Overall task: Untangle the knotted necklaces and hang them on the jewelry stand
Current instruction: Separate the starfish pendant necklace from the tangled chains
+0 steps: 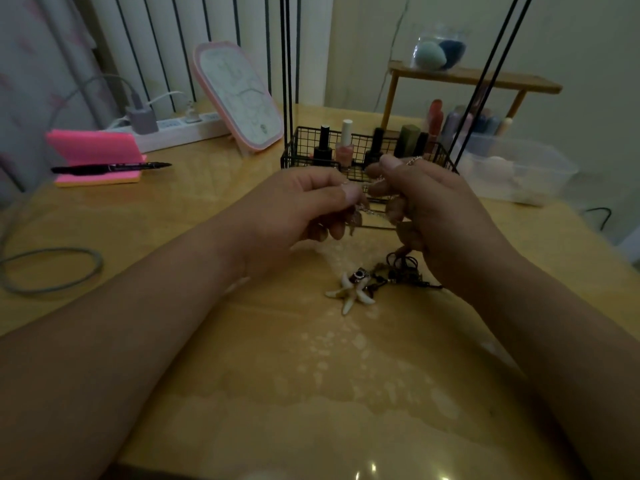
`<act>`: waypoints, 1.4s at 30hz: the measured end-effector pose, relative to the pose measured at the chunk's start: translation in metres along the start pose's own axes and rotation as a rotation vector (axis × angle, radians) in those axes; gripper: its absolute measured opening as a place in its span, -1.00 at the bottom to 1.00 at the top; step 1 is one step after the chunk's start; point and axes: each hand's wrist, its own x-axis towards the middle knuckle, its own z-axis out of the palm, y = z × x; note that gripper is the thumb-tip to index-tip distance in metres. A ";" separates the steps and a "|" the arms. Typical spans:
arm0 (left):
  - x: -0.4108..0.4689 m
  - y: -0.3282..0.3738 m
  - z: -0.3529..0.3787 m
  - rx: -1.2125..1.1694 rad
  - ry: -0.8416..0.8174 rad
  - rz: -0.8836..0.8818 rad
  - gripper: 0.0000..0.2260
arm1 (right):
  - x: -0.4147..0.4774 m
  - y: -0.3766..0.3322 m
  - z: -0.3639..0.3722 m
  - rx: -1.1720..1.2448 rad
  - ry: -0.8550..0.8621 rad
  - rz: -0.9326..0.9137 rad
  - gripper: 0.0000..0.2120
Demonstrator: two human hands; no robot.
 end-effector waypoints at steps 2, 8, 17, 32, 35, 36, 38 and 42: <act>0.001 0.001 -0.001 -0.103 0.044 -0.009 -0.89 | 0.001 0.000 -0.001 -0.050 0.011 0.040 -0.67; 0.005 0.001 -0.002 -0.191 0.185 -0.008 -0.88 | -0.003 -0.003 -0.001 -0.135 -0.143 0.064 -0.68; 0.001 0.000 0.000 0.233 0.414 0.136 -0.71 | -0.002 0.000 -0.010 -0.219 -0.255 -0.045 -0.93; 0.001 -0.002 0.001 0.356 0.321 0.111 -0.84 | 0.002 0.007 -0.009 -0.286 -0.157 -0.082 -0.92; -0.002 0.000 0.007 0.328 0.136 0.034 -0.89 | 0.002 0.009 -0.007 -0.304 -0.133 -0.136 -0.92; -0.003 0.001 0.008 0.326 0.096 0.026 -0.90 | 0.002 0.009 -0.007 -0.304 -0.123 -0.148 -0.92; -0.003 0.000 0.007 0.350 0.060 0.036 -0.92 | 0.003 0.011 -0.007 -0.302 -0.097 -0.156 -0.93; -0.003 0.001 0.003 0.346 0.058 0.042 -0.89 | 0.006 0.012 -0.011 -0.280 -0.105 -0.140 -0.93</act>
